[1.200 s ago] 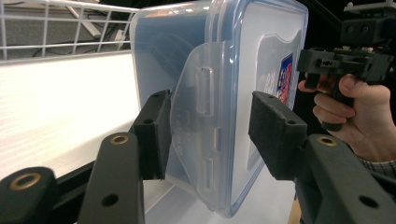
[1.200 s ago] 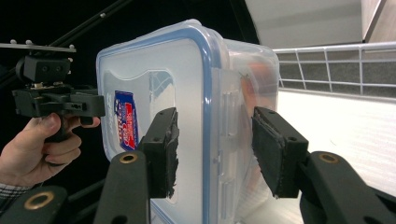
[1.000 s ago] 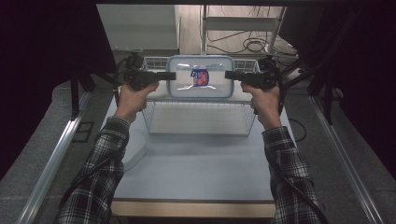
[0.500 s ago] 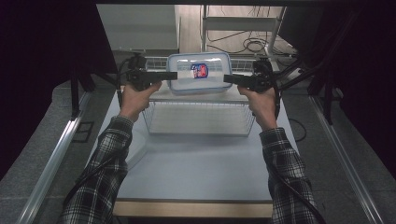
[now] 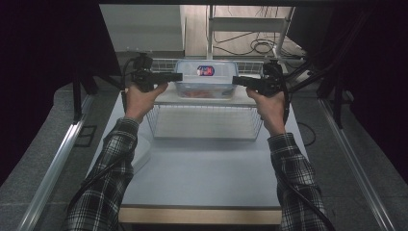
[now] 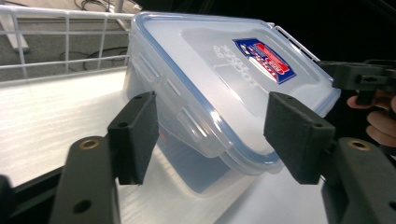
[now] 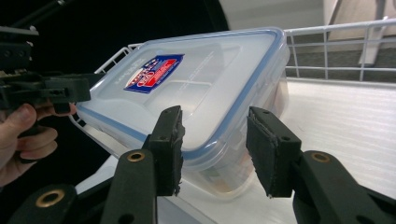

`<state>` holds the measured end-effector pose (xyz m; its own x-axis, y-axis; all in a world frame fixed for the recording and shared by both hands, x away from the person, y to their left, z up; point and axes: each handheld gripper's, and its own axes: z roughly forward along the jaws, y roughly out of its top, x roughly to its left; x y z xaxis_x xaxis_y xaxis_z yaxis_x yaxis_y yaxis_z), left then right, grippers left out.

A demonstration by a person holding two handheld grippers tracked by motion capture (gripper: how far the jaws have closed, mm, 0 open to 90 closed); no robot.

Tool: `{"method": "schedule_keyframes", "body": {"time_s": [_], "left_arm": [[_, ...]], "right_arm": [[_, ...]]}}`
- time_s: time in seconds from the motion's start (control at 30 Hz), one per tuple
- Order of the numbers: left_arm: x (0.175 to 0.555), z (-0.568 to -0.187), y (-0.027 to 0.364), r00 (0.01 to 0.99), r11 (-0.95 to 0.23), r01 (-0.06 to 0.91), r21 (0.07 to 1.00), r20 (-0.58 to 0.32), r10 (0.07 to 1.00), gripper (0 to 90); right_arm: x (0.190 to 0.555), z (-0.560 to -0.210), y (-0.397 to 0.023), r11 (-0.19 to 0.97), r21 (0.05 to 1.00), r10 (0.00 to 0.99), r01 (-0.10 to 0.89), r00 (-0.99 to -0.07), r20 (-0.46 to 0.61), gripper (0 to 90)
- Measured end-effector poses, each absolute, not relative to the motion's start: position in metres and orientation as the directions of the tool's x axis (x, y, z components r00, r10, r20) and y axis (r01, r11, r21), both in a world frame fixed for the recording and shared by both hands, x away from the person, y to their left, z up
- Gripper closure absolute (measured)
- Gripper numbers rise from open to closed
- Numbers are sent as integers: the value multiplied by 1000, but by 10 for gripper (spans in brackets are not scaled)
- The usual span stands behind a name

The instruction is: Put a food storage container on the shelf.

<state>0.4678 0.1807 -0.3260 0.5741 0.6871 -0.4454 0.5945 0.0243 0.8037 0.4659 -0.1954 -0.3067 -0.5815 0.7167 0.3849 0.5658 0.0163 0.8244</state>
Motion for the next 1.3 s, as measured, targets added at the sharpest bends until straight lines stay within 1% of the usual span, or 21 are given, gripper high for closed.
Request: {"method": "schedule_keyframes", "body": {"time_s": [0.07, 0.23, 0.37, 0.43, 0.57, 0.67, 0.77, 0.83, 0.97, 1.1, 1.17, 1.2, 1.3], "left_arm": [[468, -326, 180, 572, 29, 592, 805, -446, 689, 345], [468, -329, 181, 576, 41, 595, 802, -462, 674, 347], [463, -326, 180, 585, 16, 575, 818, -425, 691, 364], [460, -324, 180, 599, -2, 568, 823, -411, 687, 359], [452, -321, 182, 614, -8, 550, 835, -398, 681, 336], [444, -323, 182, 625, -34, 532, 846, -365, 690, 309], [437, -326, 182, 633, -57, 509, 859, -328, 702, 264], [432, -327, 183, 639, -64, 496, 866, -314, 702, 253], [421, -330, 183, 654, -94, 482, 871, -286, 701, 205], [410, -333, 184, 690, -121, 460, 880, -268, 672, 187], [404, -334, 185, 701, -129, 449, 884, -259, 665, 169], [403, -334, 185, 703, -136, 446, 885, -253, 664, 169], [395, -336, 184, 714, -175, 424, 888, -209, 668, 145]], "right_arm": [[464, -305, -193, 34, 828, 728, 559, -581, 363, 563], [464, -304, -193, 35, 832, 731, 554, -582, 356, 560], [464, -304, -192, 34, 832, 733, 554, -580, 356, 552], [463, -304, -193, 28, 830, 737, 556, -573, 359, 502], [461, -303, -196, 9, 836, 721, 549, -582, 375, 440], [458, -304, -197, 14, 840, 712, 542, -596, 372, 393], [453, -305, -197, 38, 848, 707, 528, -614, 351, 356], [452, -305, -197, 42, 850, 706, 526, -617, 347, 350], [445, -306, -197, 66, 860, 706, 507, -632, 319, 306], [438, -306, -196, 106, 872, 708, 479, -652, 272, 262], [432, -307, -197, 129, 882, 709, 452, -664, 237, 221], [432, -307, -197, 129, 882, 709, 452, -664, 237, 221], [427, -309, -198, 142, 887, 707, 439, -673, 220, 186]]}}
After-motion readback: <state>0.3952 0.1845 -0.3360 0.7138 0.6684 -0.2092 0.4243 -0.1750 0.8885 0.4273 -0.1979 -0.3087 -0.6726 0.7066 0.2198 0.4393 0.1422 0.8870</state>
